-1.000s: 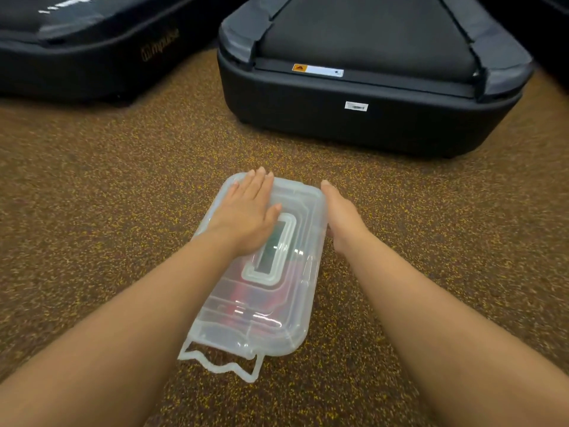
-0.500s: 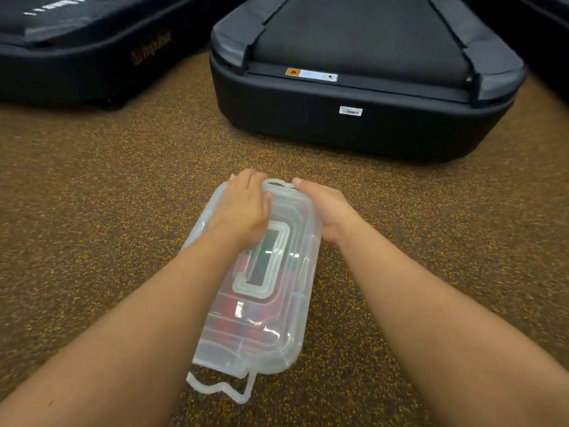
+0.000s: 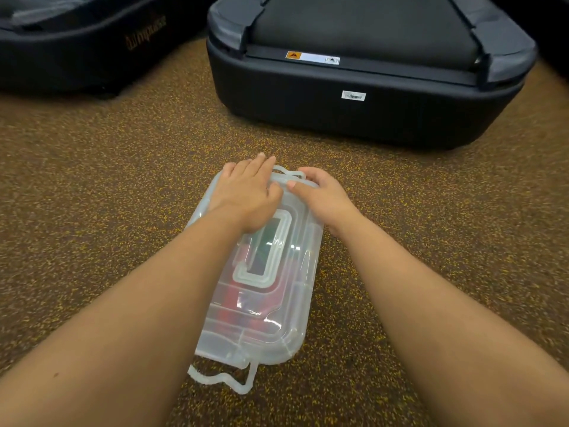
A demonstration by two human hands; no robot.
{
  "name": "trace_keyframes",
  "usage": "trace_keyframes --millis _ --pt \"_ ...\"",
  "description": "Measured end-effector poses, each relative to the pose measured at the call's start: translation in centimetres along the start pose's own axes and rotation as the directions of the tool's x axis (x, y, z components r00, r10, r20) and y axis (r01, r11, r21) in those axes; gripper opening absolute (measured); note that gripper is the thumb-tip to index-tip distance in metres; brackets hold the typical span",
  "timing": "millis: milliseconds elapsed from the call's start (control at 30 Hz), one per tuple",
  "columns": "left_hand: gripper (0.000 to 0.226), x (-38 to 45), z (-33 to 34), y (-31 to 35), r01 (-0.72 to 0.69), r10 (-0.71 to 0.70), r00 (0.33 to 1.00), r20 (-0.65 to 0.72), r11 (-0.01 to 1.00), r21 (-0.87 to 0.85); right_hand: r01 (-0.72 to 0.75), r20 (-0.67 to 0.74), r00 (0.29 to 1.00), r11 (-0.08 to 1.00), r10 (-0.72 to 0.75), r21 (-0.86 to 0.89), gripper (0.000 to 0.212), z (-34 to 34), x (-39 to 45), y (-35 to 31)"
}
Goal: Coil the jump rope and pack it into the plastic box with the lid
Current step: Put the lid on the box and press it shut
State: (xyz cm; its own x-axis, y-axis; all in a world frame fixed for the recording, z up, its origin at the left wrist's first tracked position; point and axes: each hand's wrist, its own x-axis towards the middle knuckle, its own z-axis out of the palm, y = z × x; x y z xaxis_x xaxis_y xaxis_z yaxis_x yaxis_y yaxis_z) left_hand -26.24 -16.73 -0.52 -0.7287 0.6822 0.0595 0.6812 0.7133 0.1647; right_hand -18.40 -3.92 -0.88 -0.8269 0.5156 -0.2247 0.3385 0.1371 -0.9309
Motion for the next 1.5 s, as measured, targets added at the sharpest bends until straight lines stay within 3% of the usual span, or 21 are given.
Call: trace_keyframes --millis 333,533,767,933,1067,1233,1367,1433,1500 --pt "0.051 0.4 0.0 0.0 -0.003 0.001 0.999 -0.047 0.999 -0.041 0.060 -0.066 0.996 0.998 -0.061 -0.019 0.031 0.3 0.0 0.1" --pt "0.050 0.1 0.0 -0.4 -0.022 0.021 1.000 -0.017 0.996 -0.083 0.055 -0.198 0.978 0.998 -0.060 -0.029 0.042 1.2 -2.6 0.2" --pt "0.056 -4.0 -1.7 -1.3 -0.100 0.114 0.986 0.119 0.988 -0.118 0.074 -0.370 0.927 0.997 -0.061 0.019 0.051 2.7 -8.9 1.9" --pt "0.057 -11.5 -2.2 -3.6 -0.051 0.063 0.991 0.120 0.993 -0.104 0.150 -0.298 0.939 0.984 -0.173 -0.099 0.053 3.4 -12.3 2.9" --pt "0.055 -16.0 -2.7 -5.2 0.146 -0.106 0.986 0.126 0.913 -0.380 0.224 -0.190 0.938 0.924 -0.291 -0.311 0.057 4.4 -16.0 4.1" --pt "0.052 -17.6 -2.5 -4.7 0.245 -0.230 0.968 0.097 0.810 -0.533 0.232 -0.043 0.970 0.963 -0.240 -0.139 0.060 6.4 -21.7 5.0" --pt "0.054 -18.4 -1.9 -3.6 0.281 -0.235 0.959 0.156 0.765 -0.579 0.192 -0.069 0.977 0.975 -0.200 -0.108 0.054 4.3 -20.9 4.5" --pt "0.055 -18.9 -1.7 -2.7 0.269 -0.218 0.963 0.158 0.798 -0.540 0.194 -0.051 0.978 0.969 -0.204 -0.151 0.053 3.2 -20.7 4.6" --pt "0.057 -19.5 -2.2 -2.3 0.176 -0.153 0.984 0.089 0.901 -0.396 0.225 0.015 0.973 0.942 -0.229 -0.249 0.059 2.7 -21.3 4.8"
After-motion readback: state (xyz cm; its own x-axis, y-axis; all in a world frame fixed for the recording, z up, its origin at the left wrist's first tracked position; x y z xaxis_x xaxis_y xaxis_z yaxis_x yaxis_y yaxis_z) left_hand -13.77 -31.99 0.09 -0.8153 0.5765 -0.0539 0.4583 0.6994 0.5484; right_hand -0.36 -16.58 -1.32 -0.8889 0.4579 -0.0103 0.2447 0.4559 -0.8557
